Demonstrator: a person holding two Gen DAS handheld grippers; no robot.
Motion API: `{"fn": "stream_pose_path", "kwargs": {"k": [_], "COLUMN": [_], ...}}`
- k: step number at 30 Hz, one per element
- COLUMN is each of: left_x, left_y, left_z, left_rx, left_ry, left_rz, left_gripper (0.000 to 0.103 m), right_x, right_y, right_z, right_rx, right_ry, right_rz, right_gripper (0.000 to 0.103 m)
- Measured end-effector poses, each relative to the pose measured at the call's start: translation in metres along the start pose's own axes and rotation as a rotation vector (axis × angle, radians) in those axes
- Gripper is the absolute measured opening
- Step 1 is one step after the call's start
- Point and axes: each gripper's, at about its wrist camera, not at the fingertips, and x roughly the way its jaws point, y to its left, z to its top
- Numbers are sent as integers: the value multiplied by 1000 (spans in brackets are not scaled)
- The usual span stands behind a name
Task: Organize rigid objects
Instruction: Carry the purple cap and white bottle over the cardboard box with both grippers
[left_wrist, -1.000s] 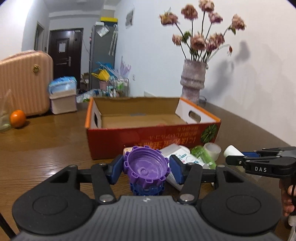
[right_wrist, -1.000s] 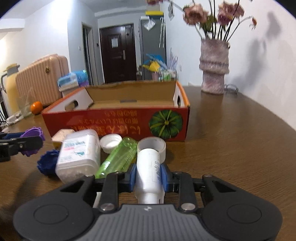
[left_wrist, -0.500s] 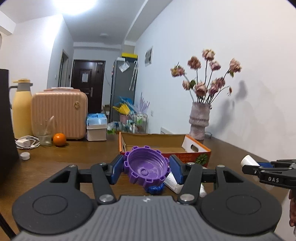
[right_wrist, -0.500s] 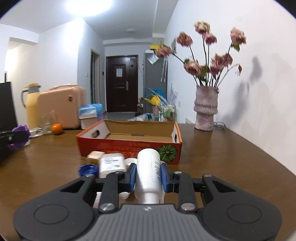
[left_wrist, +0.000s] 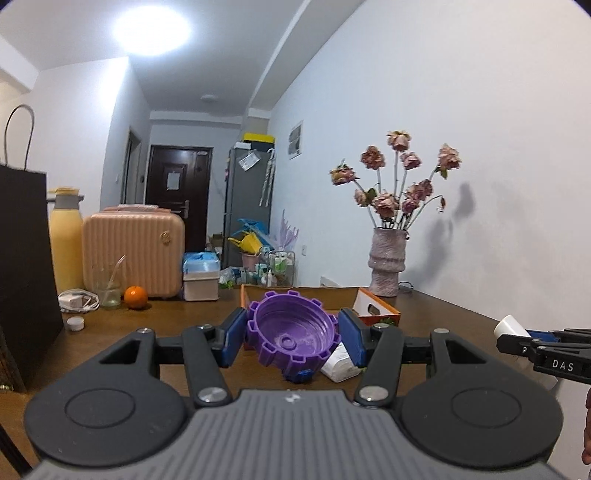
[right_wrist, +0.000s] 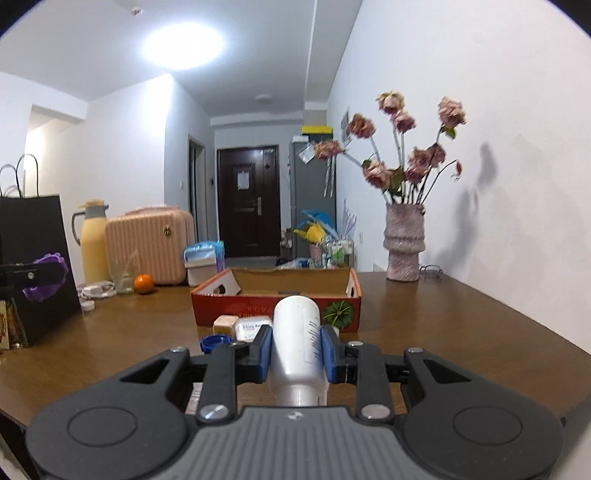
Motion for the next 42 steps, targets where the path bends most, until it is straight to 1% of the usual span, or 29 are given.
{"fn": "stream_pose_path", "kwargs": {"k": [4,9,14,16,18,21,23,26,29,31,32,34,37,39,42], "left_x": [3,13,31,44,60,92,121,172,231,270,289,328,379,408,457], "left_y": [-7,-3,8,12,17,22,25,31,34,38,40,43,50,55,61], "left_z": [-3,-11,-20,-21,-19,-14,-7,9,30,41,45,49,52,51,47], "left_rx": [21,12,-9,-17,-20,-4,3,3,43,52,56,60,39,25,25], "left_ry": [-11,18,60,83,98,100,117,126,124,133,143,162,207,244,331], "left_rz": [-10,-6,18,30,24,12,3,-29,-27,-33,-23,7,22,18,22], "left_gripper": [56,56,56,55,56,56,56,56,56,56,56,55,56,56,56], "right_x": [-7,2,18,27,41,64,83,124,169,207,227,271,334,371,426], "right_y": [-9,-14,-14,-14,-17,-22,-23,-32,-43,-51,-55,-61,-71,-76,-83], "right_z": [-5,-13,-16,-16,-13,-5,1,21,45,63,72,91,110,115,118], "right_rx": [35,47,43,46,56,65,59,45,48,48,42,12,15,15,16], "right_ry": [-13,16,35,47,66,75,75,84,89,104,110,125,173,204,275], "right_rz": [-12,-26,-21,-17,-3,25,37,58,91,109,114,98,103,98,91], "right_gripper": [27,27,27,27,27,27,27,27,27,27,27,27,27,27,27]}}
